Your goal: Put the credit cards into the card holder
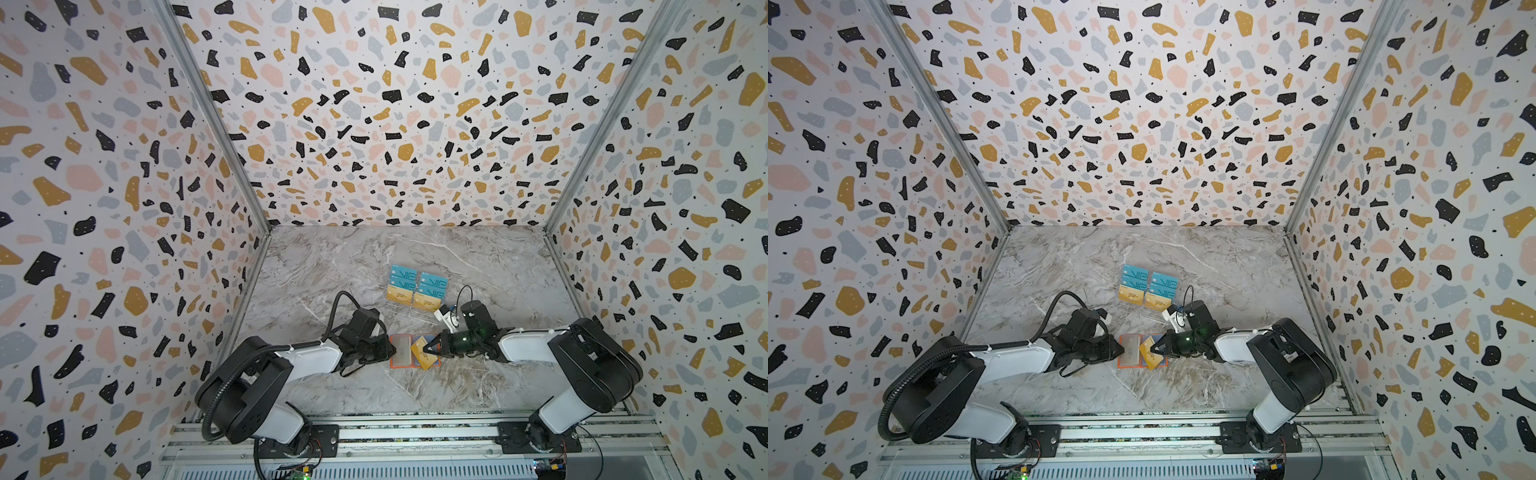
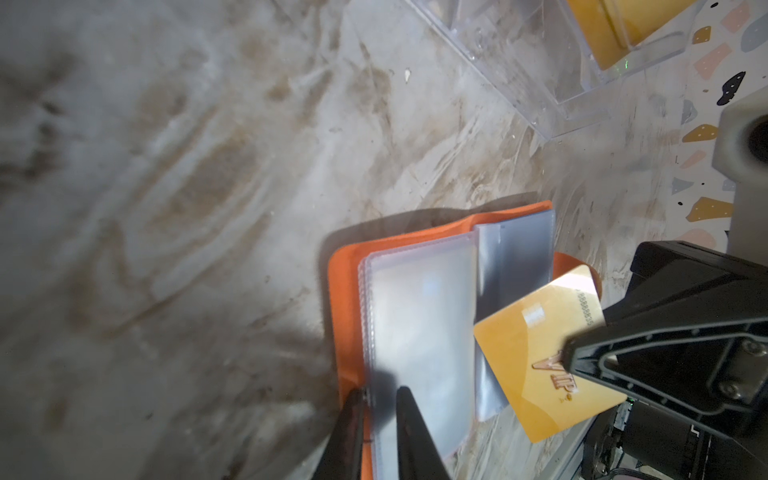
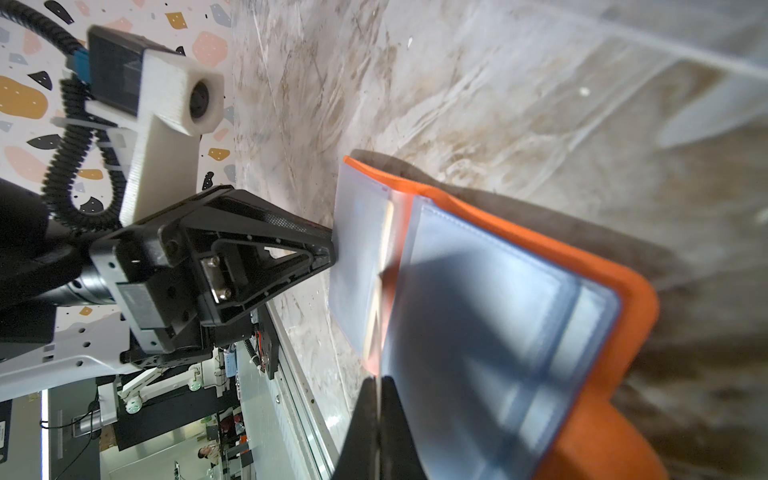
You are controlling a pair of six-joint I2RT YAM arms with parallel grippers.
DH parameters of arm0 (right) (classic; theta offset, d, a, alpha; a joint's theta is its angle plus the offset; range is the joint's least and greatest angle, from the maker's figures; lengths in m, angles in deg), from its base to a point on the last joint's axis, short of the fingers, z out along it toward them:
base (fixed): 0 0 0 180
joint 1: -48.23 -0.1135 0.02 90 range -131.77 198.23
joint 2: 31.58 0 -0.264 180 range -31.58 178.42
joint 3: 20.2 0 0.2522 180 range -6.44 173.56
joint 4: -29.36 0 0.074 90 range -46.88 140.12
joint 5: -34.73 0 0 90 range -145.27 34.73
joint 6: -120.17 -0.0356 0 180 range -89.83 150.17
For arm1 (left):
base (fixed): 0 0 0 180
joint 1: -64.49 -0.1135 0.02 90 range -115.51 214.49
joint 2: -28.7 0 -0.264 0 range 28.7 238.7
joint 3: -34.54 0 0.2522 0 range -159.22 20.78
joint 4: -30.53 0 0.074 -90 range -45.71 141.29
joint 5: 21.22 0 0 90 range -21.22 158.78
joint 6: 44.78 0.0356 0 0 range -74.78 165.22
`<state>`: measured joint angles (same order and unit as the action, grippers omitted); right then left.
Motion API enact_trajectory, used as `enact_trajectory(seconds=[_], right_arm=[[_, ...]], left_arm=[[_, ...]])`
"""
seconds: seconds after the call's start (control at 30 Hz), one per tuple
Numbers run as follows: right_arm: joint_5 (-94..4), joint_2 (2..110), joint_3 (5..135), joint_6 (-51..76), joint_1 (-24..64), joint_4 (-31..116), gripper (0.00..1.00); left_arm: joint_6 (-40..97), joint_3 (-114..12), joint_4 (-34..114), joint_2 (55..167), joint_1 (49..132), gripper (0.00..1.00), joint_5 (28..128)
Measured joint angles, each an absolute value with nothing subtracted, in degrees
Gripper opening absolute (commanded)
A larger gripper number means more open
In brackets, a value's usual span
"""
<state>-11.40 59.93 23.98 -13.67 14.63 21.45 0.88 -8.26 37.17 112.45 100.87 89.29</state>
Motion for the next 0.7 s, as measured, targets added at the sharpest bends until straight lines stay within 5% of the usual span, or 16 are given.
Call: enact_trajectory(seconds=[0.7], right_arm=[[-10.67,63.78,24.00,-15.44,14.63,14.96,0.00]], left_arm=[[0.88,-8.26,37.20,112.45,100.87,0.19,89.31]])
